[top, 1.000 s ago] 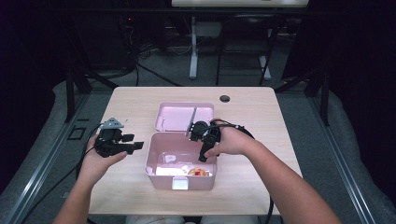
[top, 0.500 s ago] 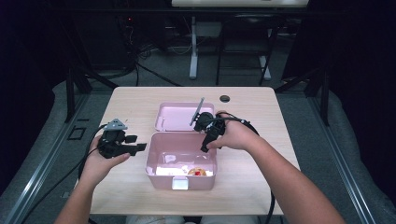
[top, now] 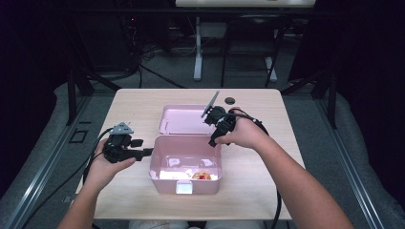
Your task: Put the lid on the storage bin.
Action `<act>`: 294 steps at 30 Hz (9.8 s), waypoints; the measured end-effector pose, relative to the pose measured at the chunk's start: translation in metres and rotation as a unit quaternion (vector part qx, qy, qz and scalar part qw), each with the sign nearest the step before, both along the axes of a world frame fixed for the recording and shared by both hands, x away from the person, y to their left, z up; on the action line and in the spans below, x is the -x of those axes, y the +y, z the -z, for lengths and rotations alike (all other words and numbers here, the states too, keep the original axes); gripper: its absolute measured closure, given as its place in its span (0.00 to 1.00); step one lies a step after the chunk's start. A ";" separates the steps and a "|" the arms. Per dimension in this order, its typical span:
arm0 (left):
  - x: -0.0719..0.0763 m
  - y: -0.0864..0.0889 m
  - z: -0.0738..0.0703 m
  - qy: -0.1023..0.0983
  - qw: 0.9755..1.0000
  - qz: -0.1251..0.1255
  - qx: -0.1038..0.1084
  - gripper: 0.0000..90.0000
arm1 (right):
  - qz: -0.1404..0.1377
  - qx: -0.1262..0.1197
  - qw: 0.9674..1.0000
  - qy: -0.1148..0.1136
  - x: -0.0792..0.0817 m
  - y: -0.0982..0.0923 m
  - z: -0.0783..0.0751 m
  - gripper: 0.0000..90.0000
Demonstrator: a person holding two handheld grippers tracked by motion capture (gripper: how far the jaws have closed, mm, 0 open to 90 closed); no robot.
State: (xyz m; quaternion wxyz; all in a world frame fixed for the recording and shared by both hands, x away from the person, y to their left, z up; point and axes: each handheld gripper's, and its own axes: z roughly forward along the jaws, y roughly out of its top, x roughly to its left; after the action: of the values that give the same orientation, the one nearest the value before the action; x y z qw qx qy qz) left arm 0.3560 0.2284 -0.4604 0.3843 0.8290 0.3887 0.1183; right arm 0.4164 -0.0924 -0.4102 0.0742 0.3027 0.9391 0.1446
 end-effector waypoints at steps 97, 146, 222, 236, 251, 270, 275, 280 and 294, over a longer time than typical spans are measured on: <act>0.010 -0.013 0.002 -0.004 1.000 0.024 0.011 0.88 | 0.356 -0.152 0.922 -0.025 -0.110 -0.020 0.067 0.83; 0.010 -0.013 0.002 -0.003 1.000 0.024 0.012 0.89 | 0.377 -0.139 0.914 -0.054 -0.107 -0.014 0.055 0.94; 0.010 -0.013 0.002 -0.002 1.000 0.017 0.017 0.89 | 0.298 -0.209 0.910 -0.198 -0.025 -0.023 -0.021 0.97; 0.011 -0.013 0.003 -0.004 1.000 0.015 0.020 0.89 | 0.266 -0.233 0.904 -0.240 0.012 -0.028 -0.024 0.97; 0.011 -0.013 0.003 -0.004 1.000 0.013 0.020 0.89 | 0.243 -0.265 0.891 -0.277 0.051 -0.034 -0.016 0.97; 0.011 -0.013 0.003 -0.002 1.000 0.009 0.022 0.89 | 0.220 -0.279 0.886 -0.298 0.084 -0.037 -0.003 0.95; 0.010 -0.013 0.003 -0.001 1.000 0.009 0.020 0.86 | 0.221 -0.286 0.887 -0.289 0.089 -0.039 -0.002 0.94; 0.010 -0.011 0.001 -0.006 1.000 0.003 0.021 0.84 | 0.221 -0.294 0.886 -0.282 0.091 -0.041 0.002 0.93; 0.018 -0.006 -0.014 -0.039 0.999 -0.005 0.030 0.76 | 0.216 -0.304 0.887 -0.272 0.103 -0.042 0.010 0.89</act>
State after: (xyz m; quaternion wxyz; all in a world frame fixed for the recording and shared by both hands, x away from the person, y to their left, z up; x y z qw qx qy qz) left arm 0.3384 0.2225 -0.4462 0.4234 0.8100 0.3805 0.1410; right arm 0.3139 -0.1346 -0.4199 0.2608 0.4548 0.7030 0.4806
